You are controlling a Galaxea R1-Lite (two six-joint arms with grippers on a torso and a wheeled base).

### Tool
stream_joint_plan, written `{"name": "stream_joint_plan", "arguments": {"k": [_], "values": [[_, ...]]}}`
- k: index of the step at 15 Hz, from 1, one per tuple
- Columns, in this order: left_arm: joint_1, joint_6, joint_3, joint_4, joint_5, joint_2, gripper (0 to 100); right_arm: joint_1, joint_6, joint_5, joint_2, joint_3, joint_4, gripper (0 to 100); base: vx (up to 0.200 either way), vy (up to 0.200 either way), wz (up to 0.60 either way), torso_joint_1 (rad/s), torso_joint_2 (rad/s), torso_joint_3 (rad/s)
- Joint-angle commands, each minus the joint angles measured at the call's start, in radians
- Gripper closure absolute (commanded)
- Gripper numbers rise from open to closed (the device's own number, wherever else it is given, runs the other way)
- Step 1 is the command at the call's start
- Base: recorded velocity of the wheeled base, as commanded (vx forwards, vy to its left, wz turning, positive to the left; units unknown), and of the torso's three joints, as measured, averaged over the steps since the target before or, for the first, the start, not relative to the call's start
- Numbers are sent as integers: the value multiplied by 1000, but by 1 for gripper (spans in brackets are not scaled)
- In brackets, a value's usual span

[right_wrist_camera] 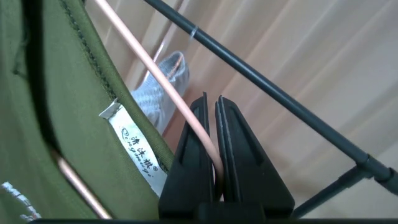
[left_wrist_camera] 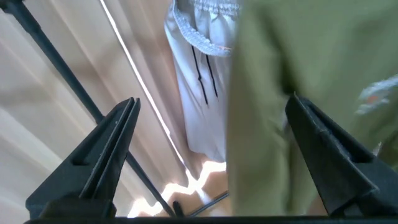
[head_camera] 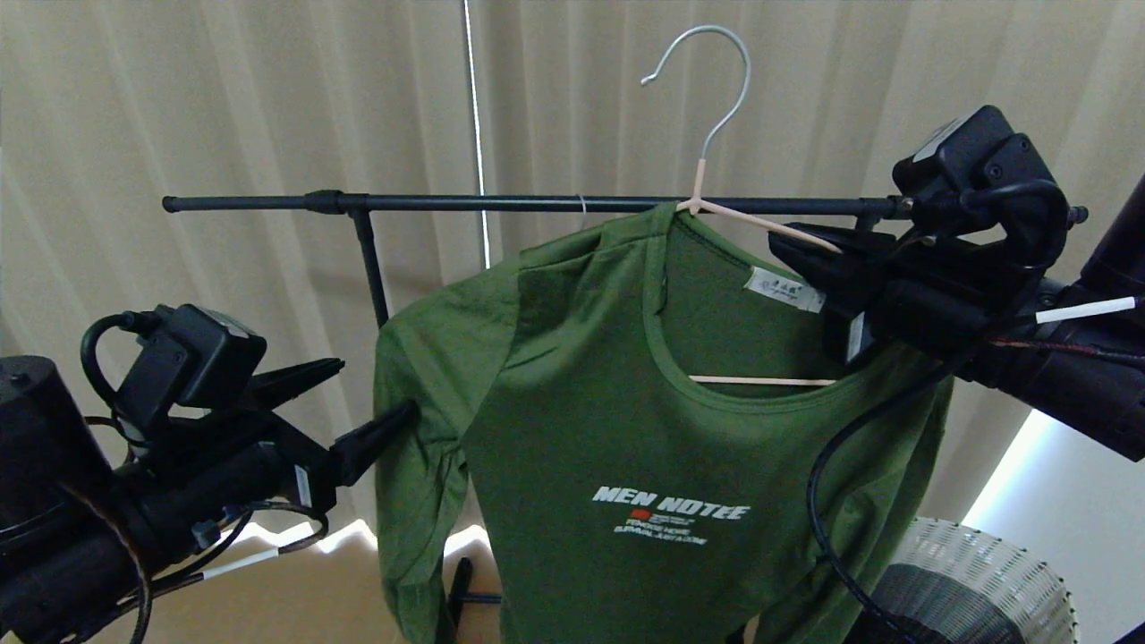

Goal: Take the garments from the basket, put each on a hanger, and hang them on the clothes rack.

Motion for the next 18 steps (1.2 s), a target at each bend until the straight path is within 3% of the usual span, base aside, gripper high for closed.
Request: {"name": "stream_joint_plan", "arguments": {"k": [1,6,9,10,11,14,15,18], "values": [[-2,9,-2,-2,0,10,100,27,0,0,-5,-3,0,100,0,0,0,0,0,0],[32,14,25,-6,9,2,100,31,-2,-3,-5,-3,0,100,0,0,0,0,0,0],[209,58,65,-6,8,-6,100,10,-4,-11,-5,-3,1,100,0,0,0,0,0,0],[209,58,65,-6,8,-6,100,10,-4,-11,-5,-3,1,100,0,0,0,0,0,0],[287,66,67,-8,5,-9,100,4,-5,-11,-5,-7,3,100,0,0,0,0,0,0],[296,63,76,-8,3,-23,100,4,-5,-11,-2,-10,3,100,0,0,0,0,0,0],[288,63,85,-8,2,-29,0,4,-5,-11,-1,-12,3,100,0,0,0,0,0,0],[259,60,85,-6,0,-39,0,4,-5,-11,-2,-17,6,100,0,0,0,0,0,0]]}}
